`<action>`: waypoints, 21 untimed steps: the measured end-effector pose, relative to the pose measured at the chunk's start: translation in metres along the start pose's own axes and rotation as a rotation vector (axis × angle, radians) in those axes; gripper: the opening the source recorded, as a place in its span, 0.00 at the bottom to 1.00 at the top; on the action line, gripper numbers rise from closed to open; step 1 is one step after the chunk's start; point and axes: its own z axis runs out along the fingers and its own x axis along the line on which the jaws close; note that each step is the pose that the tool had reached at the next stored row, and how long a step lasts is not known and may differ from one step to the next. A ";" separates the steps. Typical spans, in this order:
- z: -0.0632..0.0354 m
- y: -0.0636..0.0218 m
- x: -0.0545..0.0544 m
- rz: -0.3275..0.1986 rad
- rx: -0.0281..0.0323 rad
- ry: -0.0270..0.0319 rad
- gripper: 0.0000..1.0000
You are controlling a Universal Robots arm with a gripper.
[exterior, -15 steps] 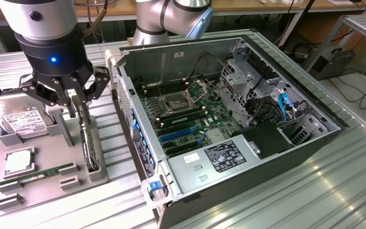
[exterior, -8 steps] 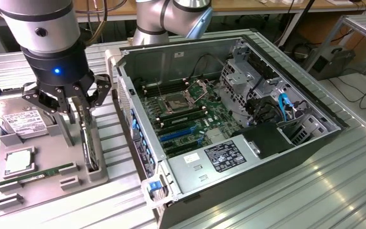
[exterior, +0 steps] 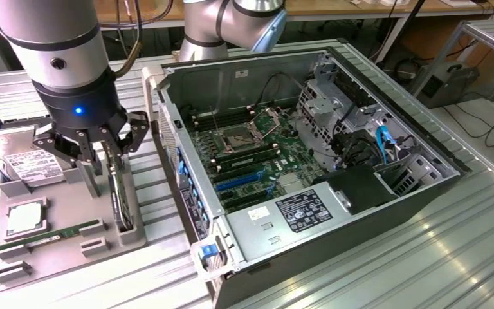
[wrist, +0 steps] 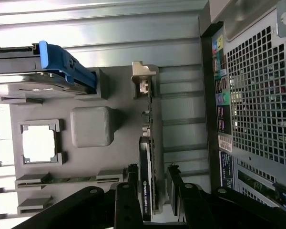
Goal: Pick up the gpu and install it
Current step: 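Pick up the gpu and move the gpu toward the slot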
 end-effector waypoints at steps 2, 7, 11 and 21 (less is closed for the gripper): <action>0.0056 -0.0003 0.002 0.001 -0.0002 -0.0016 0.38; 0.0144 -0.0009 0.005 0.004 -0.0004 -0.0057 0.38; 0.0199 -0.0012 0.006 0.006 -0.0011 -0.0154 0.38; 0.0362 -0.0021 0.010 0.010 -0.0018 -0.0247 0.38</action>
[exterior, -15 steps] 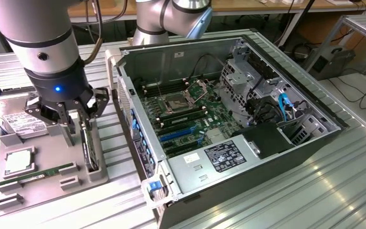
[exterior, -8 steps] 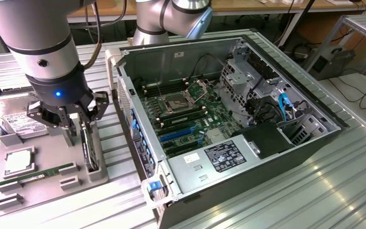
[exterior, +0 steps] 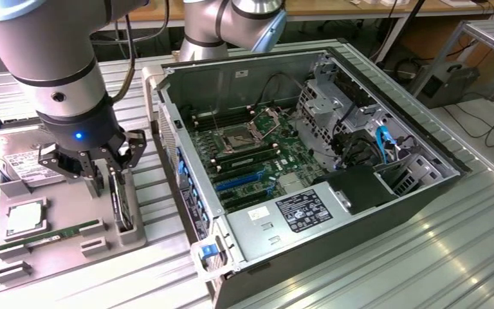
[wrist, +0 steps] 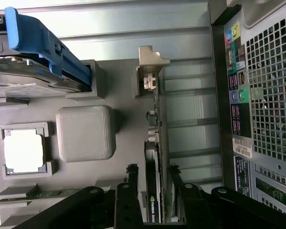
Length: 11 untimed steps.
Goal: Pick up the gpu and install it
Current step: 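Pick up the gpu and move the gpu toward the slot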
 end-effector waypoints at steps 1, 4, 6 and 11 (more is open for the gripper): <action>0.0019 -0.0001 0.000 0.000 0.0000 -0.0005 0.38; 0.0103 -0.0004 0.001 0.002 -0.0001 -0.0017 0.38; 0.0154 -0.0006 0.001 0.003 -0.0002 -0.0027 0.38; 0.0157 -0.0006 0.001 0.003 0.0000 -0.0029 0.38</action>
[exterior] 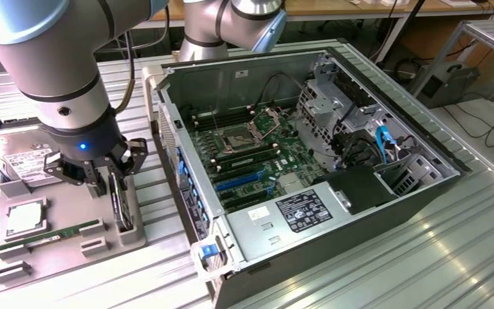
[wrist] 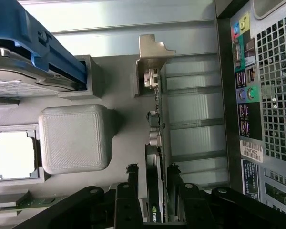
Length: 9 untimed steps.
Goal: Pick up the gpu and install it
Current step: 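Pick up the gpu and move the gpu toward the slot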
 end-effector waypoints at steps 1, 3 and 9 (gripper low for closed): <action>0.0000 0.0000 0.000 0.000 0.0000 -0.0001 0.38; 0.0004 0.0001 0.000 0.000 -0.0002 -0.0018 0.38; 0.0009 0.0001 0.000 0.000 -0.0001 -0.0041 0.38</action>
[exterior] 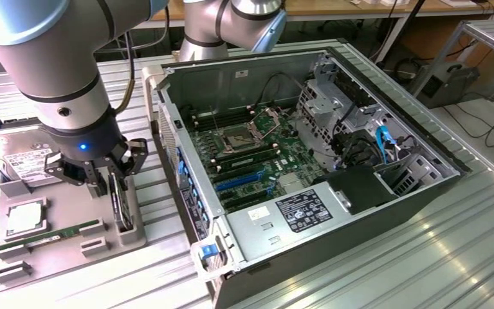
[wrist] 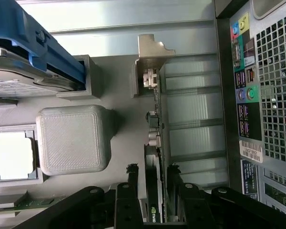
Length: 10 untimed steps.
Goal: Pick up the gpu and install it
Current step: 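Pick up the gpu and move the gpu toward the slot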
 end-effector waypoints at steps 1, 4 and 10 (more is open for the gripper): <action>0.0000 0.0000 0.000 0.000 0.0000 0.0000 0.38; 0.0000 0.0000 0.000 0.000 0.0001 0.0001 0.30; 0.0001 0.0000 0.000 -0.011 -0.0006 0.0004 0.26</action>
